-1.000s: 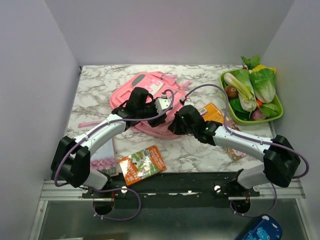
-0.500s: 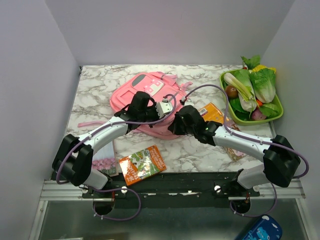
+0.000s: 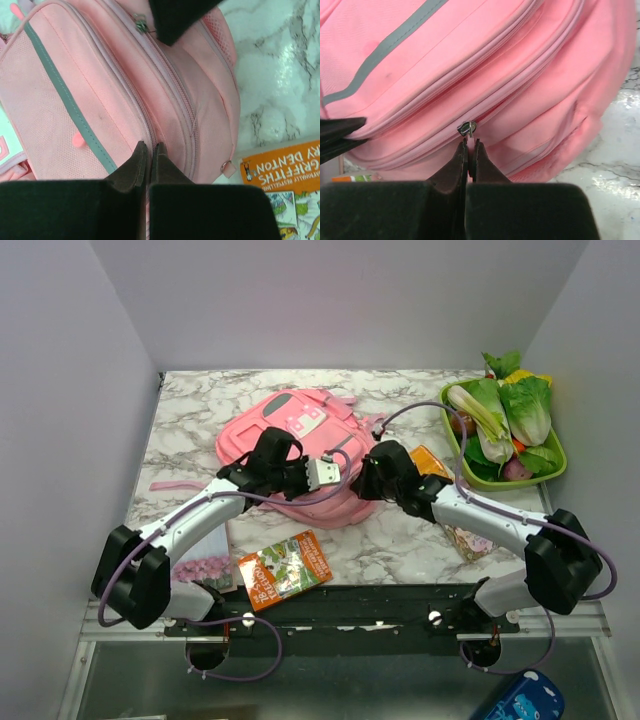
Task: Pack the student bag
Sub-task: Zip the student bag at the center of the board.
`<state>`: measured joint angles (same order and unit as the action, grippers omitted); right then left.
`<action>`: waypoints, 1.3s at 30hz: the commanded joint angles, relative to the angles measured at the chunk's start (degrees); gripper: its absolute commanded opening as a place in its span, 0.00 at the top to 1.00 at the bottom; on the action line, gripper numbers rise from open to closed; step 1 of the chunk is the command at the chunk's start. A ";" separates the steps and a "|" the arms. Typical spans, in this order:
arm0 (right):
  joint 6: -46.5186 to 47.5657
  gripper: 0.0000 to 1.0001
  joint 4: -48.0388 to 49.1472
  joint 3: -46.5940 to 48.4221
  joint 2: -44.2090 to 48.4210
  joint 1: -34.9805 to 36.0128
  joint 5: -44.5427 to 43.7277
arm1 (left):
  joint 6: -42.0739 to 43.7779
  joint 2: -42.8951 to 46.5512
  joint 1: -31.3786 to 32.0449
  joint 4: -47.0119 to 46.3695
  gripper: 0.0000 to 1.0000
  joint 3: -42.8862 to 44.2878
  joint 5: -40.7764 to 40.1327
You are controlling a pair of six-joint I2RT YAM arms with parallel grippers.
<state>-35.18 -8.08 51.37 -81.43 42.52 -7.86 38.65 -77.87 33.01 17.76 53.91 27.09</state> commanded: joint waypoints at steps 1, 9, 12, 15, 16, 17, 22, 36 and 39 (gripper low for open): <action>4.23 0.99 -1.24 2.59 -1.36 -2.09 -3.65 | 8.79 2.37 -0.32 13.25 1.00 0.14 5.25; 7.32 0.99 -2.20 9.26 -8.30 -5.69 -7.68 | 15.75 3.60 -1.90 18.28 1.00 2.43 3.32; 7.76 1.00 -2.21 11.81 -9.97 -8.33 -10.59 | 18.11 4.12 -3.83 17.92 1.00 2.17 1.65; 7.84 0.99 -2.21 13.05 -10.24 -11.49 -12.09 | 21.54 4.39 -7.69 17.92 1.00 1.99 1.12; 7.67 0.99 -2.21 13.05 -10.07 -12.54 -12.18 | 24.94 4.39 -9.09 17.49 1.00 1.73 1.30; 7.58 0.99 -2.21 12.79 -9.81 -12.90 -12.18 | 25.94 4.04 -10.94 16.53 1.00 1.20 1.47; 5.57 1.00 -1.51 9.10 -7.52 -13.08 -8.06 | 30.86 0.61 -17.46 20.12 1.00 4.97 4.72; -7.71 0.99 5.17 -5.32 0.83 1.15 -0.94 | 24.11 -7.91 -6.47 18.11 0.73 17.89 2.97; -8.06 0.99 5.88 -4.97 1.10 2.12 0.73 | 21.56 -9.32 -8.75 16.26 0.49 17.98 2.88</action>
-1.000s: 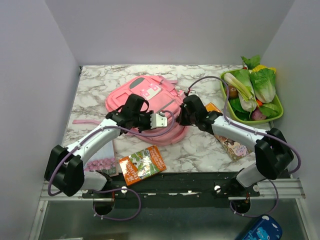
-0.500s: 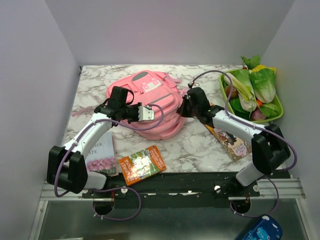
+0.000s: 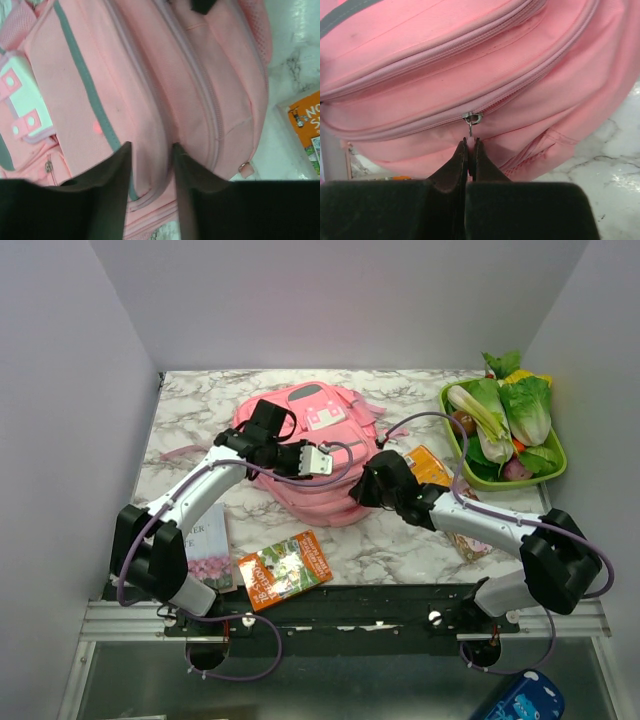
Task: Pack the student bag
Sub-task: Zip the student bag at the center of the board.
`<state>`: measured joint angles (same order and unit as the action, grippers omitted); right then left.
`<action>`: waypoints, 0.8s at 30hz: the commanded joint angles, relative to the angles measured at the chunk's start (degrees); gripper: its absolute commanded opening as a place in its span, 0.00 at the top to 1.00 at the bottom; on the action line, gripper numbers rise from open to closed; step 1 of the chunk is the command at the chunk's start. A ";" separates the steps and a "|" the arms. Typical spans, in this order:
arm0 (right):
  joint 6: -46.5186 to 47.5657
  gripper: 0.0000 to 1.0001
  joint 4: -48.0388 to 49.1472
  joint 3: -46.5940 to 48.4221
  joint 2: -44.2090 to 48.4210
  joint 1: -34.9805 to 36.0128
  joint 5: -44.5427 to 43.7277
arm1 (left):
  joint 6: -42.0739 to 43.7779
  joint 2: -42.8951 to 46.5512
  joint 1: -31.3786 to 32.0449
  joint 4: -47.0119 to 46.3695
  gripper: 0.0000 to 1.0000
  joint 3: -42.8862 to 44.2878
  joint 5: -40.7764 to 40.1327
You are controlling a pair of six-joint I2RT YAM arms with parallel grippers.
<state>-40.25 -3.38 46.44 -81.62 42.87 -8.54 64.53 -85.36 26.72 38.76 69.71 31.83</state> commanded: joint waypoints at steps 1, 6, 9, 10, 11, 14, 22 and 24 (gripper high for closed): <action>-2.99 0.99 1.18 -0.03 1.55 1.78 1.59 | -4.85 -2.09 -2.90 -4.75 0.45 2.18 -1.86; -1.77 0.99 0.30 0.76 1.56 1.78 -0.43 | -9.67 0.01 -2.64 -1.24 0.26 2.27 1.82; -1.24 0.99 0.30 0.94 1.47 1.69 -1.04 | -15.02 3.18 1.57 -2.97 0.22 1.66 2.80; -1.15 1.00 0.30 1.11 1.38 1.69 -1.04 | -16.88 3.97 2.80 -5.17 0.21 0.87 2.10; -1.15 1.00 0.30 1.20 1.21 1.78 -1.04 | -18.64 4.24 5.07 -7.19 0.22 -0.09 1.13; -1.32 0.99 0.30 1.90 0.59 1.78 -0.61 | -26.72 1.27 7.46 -11.77 0.22 0.95 0.42; -2.46 1.00 -0.05 1.47 2.17 1.78 -1.57 | -31.30 -6.04 8.44 -22.67 0.29 0.42 -5.90; -2.73 1.00 -0.23 1.55 2.70 1.69 -1.48 | -32.54 -7.01 8.44 -26.34 0.31 -0.54 -6.87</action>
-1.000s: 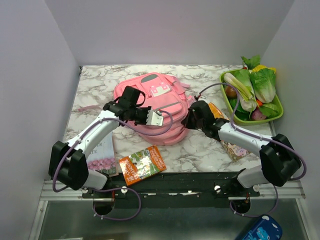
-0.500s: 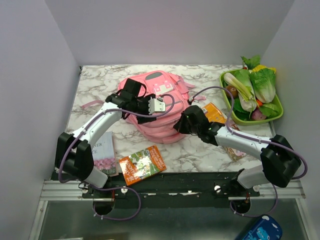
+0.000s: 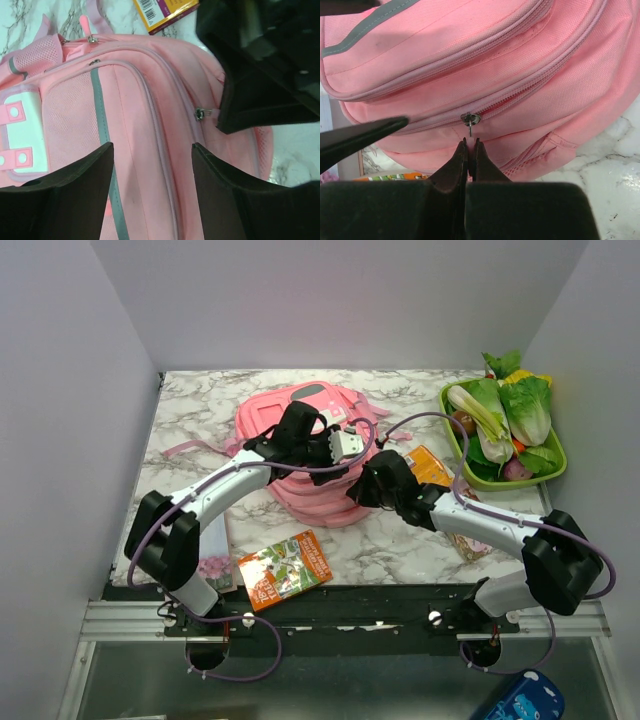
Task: Pack the student bag
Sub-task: Zip the student bag at the center of the board.
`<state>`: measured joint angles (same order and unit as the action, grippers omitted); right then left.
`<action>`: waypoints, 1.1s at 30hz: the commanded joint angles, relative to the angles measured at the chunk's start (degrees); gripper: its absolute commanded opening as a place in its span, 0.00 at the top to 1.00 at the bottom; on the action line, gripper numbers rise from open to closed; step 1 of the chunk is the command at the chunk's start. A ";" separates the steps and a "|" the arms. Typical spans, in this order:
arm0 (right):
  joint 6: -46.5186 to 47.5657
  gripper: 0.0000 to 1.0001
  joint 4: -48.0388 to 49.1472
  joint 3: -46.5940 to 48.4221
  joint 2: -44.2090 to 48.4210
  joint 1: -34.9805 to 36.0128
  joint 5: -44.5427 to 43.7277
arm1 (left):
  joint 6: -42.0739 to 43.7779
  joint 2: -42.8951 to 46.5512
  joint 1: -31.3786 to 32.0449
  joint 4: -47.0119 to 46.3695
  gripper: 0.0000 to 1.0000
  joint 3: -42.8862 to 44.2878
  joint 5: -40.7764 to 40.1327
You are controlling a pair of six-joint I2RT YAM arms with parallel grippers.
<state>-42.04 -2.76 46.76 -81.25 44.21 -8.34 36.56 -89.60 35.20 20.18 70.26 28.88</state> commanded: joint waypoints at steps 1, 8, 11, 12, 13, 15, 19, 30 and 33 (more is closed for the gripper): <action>-1.02 0.99 -0.93 1.14 2.41 0.44 -1.51 | -4.82 -2.94 -0.04 -9.10 0.31 -1.61 -4.45; -1.99 1.00 -1.10 1.05 3.03 0.44 -0.98 | -2.46 -4.70 -0.04 -10.52 0.39 -3.19 -4.45; -1.90 1.00 -1.28 0.96 2.77 0.35 -1.06 | -0.35 -5.32 -0.04 -10.26 0.62 -2.85 -4.89; -1.99 1.00 -1.37 0.96 2.77 0.35 -1.07 | 0.44 -5.58 -0.13 -9.12 0.67 -2.76 -4.89; -1.90 1.00 -1.45 0.96 2.59 0.35 -1.07 | 1.40 -5.58 -0.05 -8.85 0.77 -2.85 -4.72; -1.55 0.99 -1.89 0.96 2.24 0.09 -1.07 | 2.81 -5.15 -0.13 -5.97 0.85 -2.67 -3.32; -0.85 1.00 -3.12 0.44 2.33 -2.10 -0.72 | 6.94 -3.65 -0.13 -0.86 0.93 -3.02 -1.82; 7.58 1.00 -4.00 1.13 0.67 -10.54 1.66 | 33.56 3.99 -8.04 25.14 1.00 -2.50 7.68; 9.43 0.99 -4.00 2.89 -1.01 -10.54 2.10 | 39.63 4.70 -9.36 30.15 1.00 -0.57 8.55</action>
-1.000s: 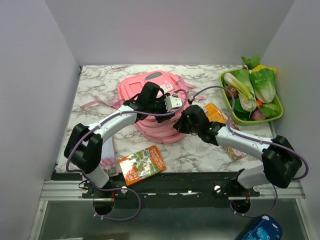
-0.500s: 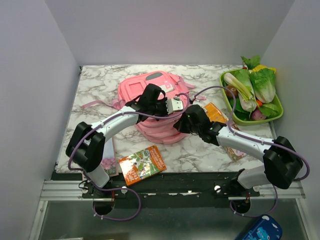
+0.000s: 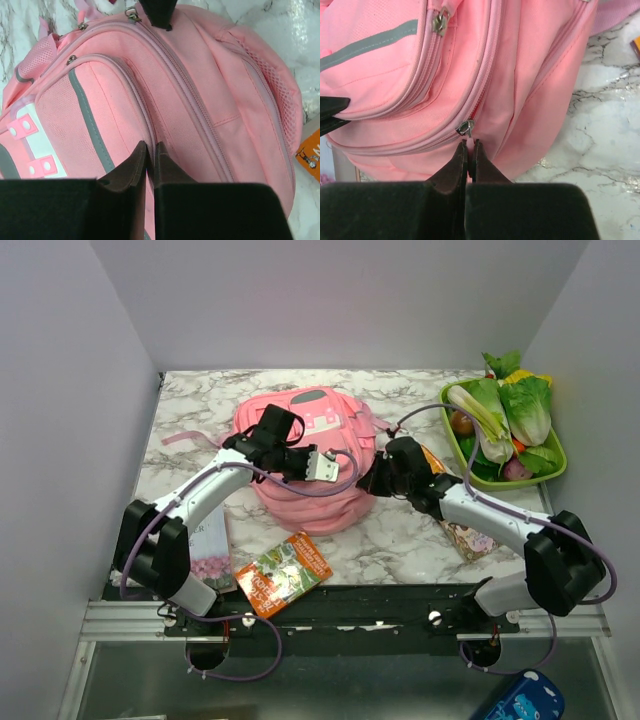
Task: Pack the student bag
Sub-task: Zip the student bag at the center of the board.
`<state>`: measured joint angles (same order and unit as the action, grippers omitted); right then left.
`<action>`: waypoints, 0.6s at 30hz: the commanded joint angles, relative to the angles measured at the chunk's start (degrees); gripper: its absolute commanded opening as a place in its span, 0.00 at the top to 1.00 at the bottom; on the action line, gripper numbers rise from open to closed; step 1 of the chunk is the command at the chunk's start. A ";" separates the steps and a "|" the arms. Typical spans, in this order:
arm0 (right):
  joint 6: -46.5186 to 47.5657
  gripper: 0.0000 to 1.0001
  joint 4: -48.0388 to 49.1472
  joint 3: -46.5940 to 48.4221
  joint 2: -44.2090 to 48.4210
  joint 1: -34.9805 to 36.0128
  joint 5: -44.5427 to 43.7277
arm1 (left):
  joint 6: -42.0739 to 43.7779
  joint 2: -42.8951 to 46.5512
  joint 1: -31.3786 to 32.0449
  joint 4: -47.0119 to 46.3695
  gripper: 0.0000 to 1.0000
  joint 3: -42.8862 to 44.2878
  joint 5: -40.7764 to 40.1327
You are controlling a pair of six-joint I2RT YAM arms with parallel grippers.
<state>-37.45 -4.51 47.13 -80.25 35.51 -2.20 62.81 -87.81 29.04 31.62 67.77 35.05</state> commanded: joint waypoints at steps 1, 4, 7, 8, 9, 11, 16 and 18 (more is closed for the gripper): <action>5.28 0.99 -2.25 2.96 -3.06 -1.93 -3.96 | 14.35 2.99 -3.55 20.14 1.00 2.54 2.92; 7.83 1.00 -2.08 5.15 -5.35 -2.37 -3.34 | 21.38 3.43 -3.90 26.47 1.00 4.56 3.71; 9.85 1.00 -1.99 7.79 -8.51 -3.51 -2.47 | 27.09 5.36 -3.64 28.50 1.00 4.31 4.33; 10.55 0.99 -1.99 8.49 -9.74 -4.56 -2.11 | 28.41 5.80 -3.38 28.76 1.00 4.22 4.15; 10.91 0.99 -2.08 10.15 -10.36 -5.09 -1.67 | 31.12 6.50 -3.29 29.81 1.00 3.95 3.98; 12.31 1.00 -1.81 11.92 -11.24 -6.32 -0.62 | 34.03 6.69 -2.67 31.57 1.00 4.13 2.84; 14.77 1.00 -1.81 19.02 -15.54 -7.91 1.84 | 39.75 7.39 -2.41 35.35 1.00 4.21 1.69; 16.35 0.99 -1.90 21.41 -17.21 -7.91 3.67 | 40.81 7.74 -2.06 36.75 1.00 4.30 1.69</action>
<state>-26.09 -7.46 62.61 -93.82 31.48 6.59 95.83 -84.60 26.00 49.76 71.37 33.80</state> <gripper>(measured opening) 0.027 0.138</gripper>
